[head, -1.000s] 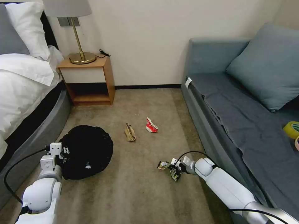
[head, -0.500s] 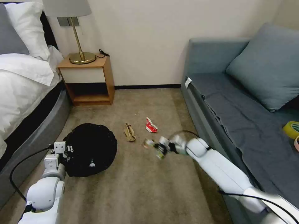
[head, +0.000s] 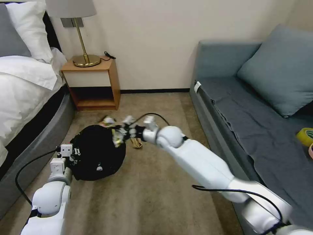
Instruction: Pick up the trash bin, then pick up the garbage on the floor and place it into the trash bin.
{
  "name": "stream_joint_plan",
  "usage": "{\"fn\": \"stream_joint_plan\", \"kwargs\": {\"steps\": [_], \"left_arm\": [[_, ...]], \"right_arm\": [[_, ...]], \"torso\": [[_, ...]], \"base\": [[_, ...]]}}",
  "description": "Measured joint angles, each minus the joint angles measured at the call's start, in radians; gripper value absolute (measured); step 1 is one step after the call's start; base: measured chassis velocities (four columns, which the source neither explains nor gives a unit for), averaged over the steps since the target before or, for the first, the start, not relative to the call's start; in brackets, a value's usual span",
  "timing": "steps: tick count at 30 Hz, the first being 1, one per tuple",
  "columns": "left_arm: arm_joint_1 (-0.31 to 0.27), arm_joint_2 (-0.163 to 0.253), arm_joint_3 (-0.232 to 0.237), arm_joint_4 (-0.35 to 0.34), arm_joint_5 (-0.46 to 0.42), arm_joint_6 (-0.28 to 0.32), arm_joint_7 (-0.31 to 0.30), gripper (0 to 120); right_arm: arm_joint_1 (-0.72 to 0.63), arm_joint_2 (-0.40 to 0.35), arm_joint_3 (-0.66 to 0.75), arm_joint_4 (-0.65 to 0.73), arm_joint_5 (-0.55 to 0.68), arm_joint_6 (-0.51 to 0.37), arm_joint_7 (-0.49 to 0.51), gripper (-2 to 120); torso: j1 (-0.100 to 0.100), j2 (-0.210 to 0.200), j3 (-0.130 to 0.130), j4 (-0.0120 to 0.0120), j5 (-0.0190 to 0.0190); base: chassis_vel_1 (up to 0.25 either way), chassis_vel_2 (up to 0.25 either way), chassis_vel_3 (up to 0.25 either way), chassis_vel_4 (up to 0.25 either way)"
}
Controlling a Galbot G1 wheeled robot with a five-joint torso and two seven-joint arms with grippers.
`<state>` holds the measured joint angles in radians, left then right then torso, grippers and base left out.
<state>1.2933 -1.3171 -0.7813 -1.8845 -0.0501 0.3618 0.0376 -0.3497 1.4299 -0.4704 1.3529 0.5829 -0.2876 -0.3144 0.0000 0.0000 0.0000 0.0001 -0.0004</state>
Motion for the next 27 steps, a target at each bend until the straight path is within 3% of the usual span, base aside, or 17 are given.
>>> {"fn": "stream_joint_plan", "kwargs": {"steps": [8,15,27], "left_arm": [[0.008,0.012,-0.004,-0.01,-0.034,-0.001,0.004,4],[0.023,0.022,-0.013,-0.007,-0.045,-0.015,0.005,4],[0.027,0.02,-0.026,0.008,-0.03,-0.012,-0.011,4]], "right_arm": [[-0.027,0.146,-0.039,-0.255,-0.115,0.1,0.017,0],[-0.066,0.167,-0.018,-0.338,-0.202,0.146,0.017,23],[-0.129,0.133,0.019,-0.268,-0.208,0.123,0.062,65]], "torso": [[0.0,0.0,0.0,0.0001,0.0001],[0.0,0.0,0.0,-0.0002,0.0001],[0.0,0.0,0.0,-0.0002,0.0003]], "base": [[0.0,0.0,0.0,0.0],[0.0,0.0,0.0,0.0],[0.0,0.0,0.0,0.0]]}}
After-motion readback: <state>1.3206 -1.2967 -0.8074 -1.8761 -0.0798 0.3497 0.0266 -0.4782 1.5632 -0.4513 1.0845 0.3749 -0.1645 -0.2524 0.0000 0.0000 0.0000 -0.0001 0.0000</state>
